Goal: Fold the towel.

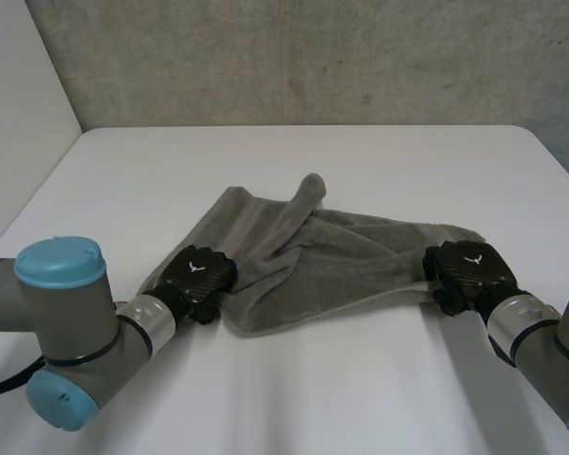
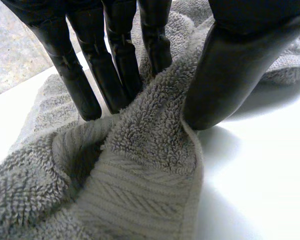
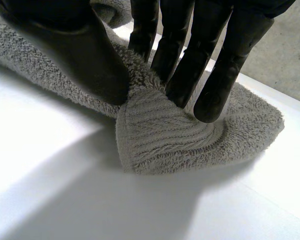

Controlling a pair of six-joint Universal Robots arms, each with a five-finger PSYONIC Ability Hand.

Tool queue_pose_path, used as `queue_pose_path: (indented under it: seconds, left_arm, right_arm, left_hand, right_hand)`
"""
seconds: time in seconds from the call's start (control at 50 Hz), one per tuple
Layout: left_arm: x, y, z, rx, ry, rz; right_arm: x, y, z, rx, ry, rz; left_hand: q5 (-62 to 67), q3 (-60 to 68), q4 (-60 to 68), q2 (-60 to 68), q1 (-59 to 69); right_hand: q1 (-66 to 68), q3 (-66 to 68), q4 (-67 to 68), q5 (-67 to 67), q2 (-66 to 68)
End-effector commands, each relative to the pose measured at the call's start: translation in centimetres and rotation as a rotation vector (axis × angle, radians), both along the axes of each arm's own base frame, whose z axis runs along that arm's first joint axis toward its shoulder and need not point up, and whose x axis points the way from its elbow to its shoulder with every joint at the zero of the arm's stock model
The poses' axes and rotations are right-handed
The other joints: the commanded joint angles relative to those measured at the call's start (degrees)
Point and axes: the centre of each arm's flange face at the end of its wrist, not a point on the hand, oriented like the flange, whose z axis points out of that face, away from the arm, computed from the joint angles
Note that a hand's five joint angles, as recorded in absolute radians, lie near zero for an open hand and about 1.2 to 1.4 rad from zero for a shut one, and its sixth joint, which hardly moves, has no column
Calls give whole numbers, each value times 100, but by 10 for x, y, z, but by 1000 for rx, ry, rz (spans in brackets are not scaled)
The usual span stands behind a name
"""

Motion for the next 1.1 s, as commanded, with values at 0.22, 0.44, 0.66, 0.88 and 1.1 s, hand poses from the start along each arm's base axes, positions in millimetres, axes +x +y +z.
queue_pose_path:
  seconds: [0.22, 0.44, 0.66, 0.88, 1.1]
  left_arm:
    - [-2, 19, 19, -21, 17, -25]
    - [1, 17, 8, 8, 4, -9]
    - [8, 7, 37, -65, 35, 21]
    - [29, -9, 136, -221, 225, 121]
    - [53, -34, 184, -327, 311, 188]
  right_arm:
    - [0, 1, 1, 5, -1, -1]
    - [0, 2, 1, 11, -3, 5]
    - [3, 11, 41, -29, -26, 57]
    - [1, 15, 157, -194, -80, 142]
    - [5, -6, 193, -202, -61, 183]
  left_hand:
    - [-734, -692, -837, -718, -809]
    - [-874, -832, -977, -858, -948]
    - [2206, 2248, 2103, 2222, 2132]
    - [2206, 2248, 2103, 2222, 2132]
    - [2206, 2248, 2103, 2222, 2132]
  right_hand:
    - [63, 302, 197, 105, 203]
    - [63, 302, 197, 105, 203]
    - [932, 1171, 1066, 974, 1072]
    - [932, 1171, 1066, 974, 1072]
    - [932, 1171, 1066, 974, 1072]
